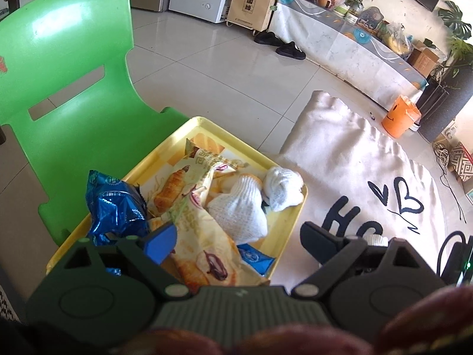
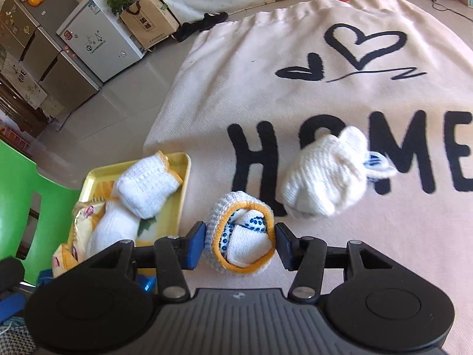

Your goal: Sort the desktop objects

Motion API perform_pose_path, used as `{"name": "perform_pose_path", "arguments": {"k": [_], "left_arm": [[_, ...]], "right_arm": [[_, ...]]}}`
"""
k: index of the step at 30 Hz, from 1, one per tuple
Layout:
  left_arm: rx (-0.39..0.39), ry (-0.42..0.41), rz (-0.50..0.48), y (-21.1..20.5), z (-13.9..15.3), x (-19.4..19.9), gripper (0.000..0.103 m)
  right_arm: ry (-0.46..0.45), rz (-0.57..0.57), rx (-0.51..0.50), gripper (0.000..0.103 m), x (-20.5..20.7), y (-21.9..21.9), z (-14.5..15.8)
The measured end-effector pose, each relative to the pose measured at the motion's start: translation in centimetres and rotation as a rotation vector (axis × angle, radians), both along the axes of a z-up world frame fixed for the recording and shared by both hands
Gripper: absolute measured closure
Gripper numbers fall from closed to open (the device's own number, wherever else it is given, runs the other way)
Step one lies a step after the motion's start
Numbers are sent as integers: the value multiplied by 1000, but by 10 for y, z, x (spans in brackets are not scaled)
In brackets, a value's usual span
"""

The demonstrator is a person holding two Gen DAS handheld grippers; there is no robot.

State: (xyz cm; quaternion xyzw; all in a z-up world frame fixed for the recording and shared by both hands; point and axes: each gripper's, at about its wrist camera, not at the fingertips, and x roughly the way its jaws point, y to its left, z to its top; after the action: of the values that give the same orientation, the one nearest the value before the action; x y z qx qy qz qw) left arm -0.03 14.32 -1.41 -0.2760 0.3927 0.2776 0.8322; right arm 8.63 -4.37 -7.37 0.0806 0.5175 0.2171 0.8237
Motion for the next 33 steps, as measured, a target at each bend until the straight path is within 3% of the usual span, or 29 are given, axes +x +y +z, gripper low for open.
{"name": "perform_pose_path", "arguments": {"k": [4,8,11,12,20,25,33], "left_arm": [[11,-3,-65,-17,1,4,9],[48,1,-123,-32,1,4,7],[56,16,-177,-42,-1,0,6],[67,26,-185,-45,-1,-3,6],[40,93,-188,-61,-5,-38,4],[33,115,-189,-74,1,-60,2],[40,173,-161,-89,10,-97,0]], "right_arm": [[30,-89,-46,52,-16,-34,4],[75,-144,10,49,-27,-62,2],[53,-129,-15,28,-36,-64,13],[27,-127,-29,26,-40,-64,17],[-122,-63,-57,26,-60,-61,59],[-173,34,-87,25,-87,-54,79],[-190,183,-137,22,-127,-46,83]]}}
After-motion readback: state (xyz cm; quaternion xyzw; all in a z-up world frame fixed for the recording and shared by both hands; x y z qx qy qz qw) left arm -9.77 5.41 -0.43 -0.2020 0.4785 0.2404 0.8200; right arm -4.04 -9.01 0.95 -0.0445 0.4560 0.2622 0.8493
